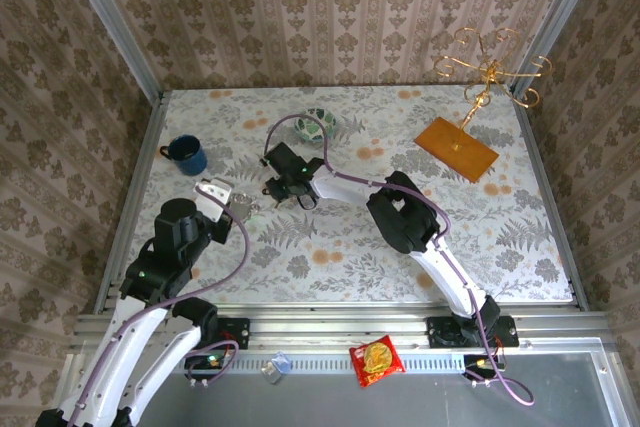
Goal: Put the keys on the keyring
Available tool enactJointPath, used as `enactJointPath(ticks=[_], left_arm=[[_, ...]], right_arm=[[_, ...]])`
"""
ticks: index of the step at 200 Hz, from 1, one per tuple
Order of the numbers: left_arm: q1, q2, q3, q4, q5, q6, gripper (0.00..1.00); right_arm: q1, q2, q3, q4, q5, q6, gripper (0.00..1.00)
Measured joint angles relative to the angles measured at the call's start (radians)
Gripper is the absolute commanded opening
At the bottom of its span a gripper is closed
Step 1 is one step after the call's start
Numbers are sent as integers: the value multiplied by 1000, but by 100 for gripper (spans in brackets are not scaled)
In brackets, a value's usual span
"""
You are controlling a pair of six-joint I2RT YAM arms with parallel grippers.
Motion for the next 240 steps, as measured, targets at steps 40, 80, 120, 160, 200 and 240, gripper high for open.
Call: enactJointPath(ticks=[40, 80, 120, 160, 200, 240], left_arm=[[0, 0, 0, 0, 0, 0, 0], [0, 0, 0, 1, 7, -1, 0], [0, 3, -8, 28, 63, -4, 0], [0, 44, -22, 76, 182, -3, 0], [0, 99, -22, 121, 319, 5, 0], [-13, 148, -23, 176, 396, 6, 0]], right_arm=[[1, 0, 1, 2, -1, 1, 0], [1, -73, -100, -2, -5, -2, 0], [1, -304, -351, -14, -4, -26, 0], [1, -586, -621, -26, 1, -48, 0], [1, -805, -849, -78, 20, -55, 0], [0, -913, -959, -142, 26, -47, 0]])
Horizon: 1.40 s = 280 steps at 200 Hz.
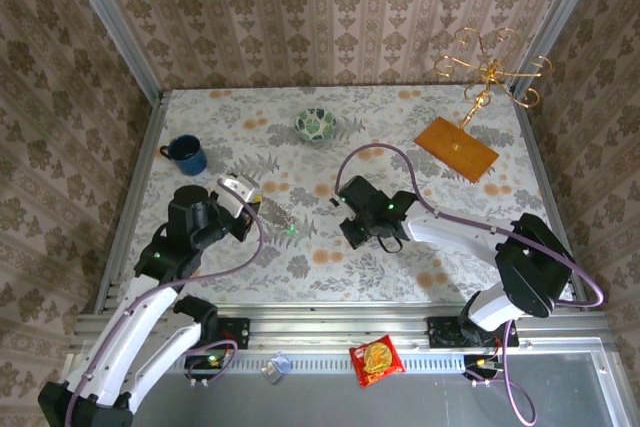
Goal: Put the keys on the keyring
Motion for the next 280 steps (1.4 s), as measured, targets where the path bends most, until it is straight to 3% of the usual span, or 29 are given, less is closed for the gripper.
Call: enactJointPath(ticks=[70, 206, 245, 280], left_arm=[[-112, 84, 0, 28, -9, 32, 0], [-133, 124, 0, 56, -29, 48, 0], [-133, 124, -3, 60, -29, 48, 0], [-133, 124, -7, 67, -31, 48, 0]], right_arm=[[-30, 85, 22, -11, 1, 42, 0], [-70, 341, 215, 24, -3, 56, 0], [-75, 382, 245, 33, -8, 56, 8], [-85, 393, 279, 23, -10, 51, 24]])
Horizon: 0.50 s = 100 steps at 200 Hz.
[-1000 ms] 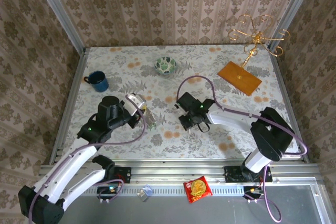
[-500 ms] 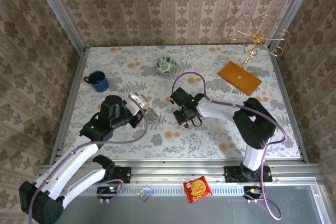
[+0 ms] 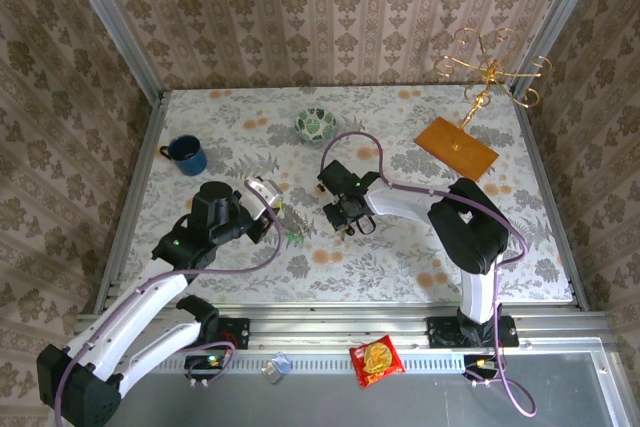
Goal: Put the keys on the keyring
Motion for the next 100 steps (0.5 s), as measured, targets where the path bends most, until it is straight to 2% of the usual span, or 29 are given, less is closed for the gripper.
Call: enactJointPath(ticks=[19, 100], left_arm=[[0, 0, -2, 5, -2, 0, 0], [0, 0, -14, 8, -3, 0, 0]], right_arm=[[-7, 0, 3, -13, -3, 0, 29], [-9, -5, 4, -64, -26, -8, 35]])
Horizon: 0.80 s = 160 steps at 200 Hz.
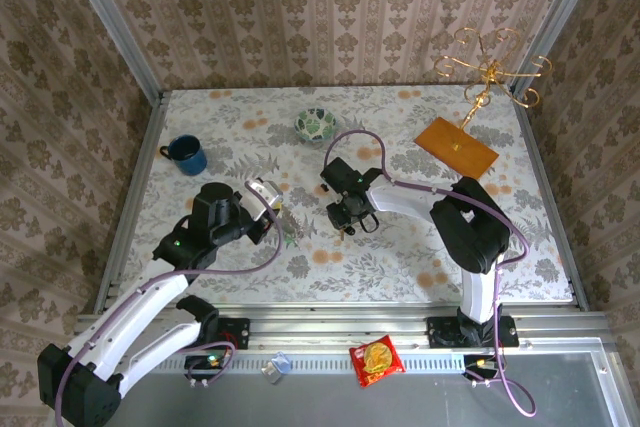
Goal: Put the keys on the keyring
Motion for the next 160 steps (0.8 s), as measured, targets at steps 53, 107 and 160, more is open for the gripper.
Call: enactJointPath(ticks=[53, 107, 160], left_arm=[[0, -15, -9, -1, -17, 0, 0], [0, -43, -18, -5, -24, 0, 0], [0, -54, -18, -9, -29, -1, 0]], right_arm=[[26, 0, 51, -55, 11, -31, 35], [47, 30, 118, -84, 21, -52, 31], [53, 68, 133, -124, 39, -56, 27]])
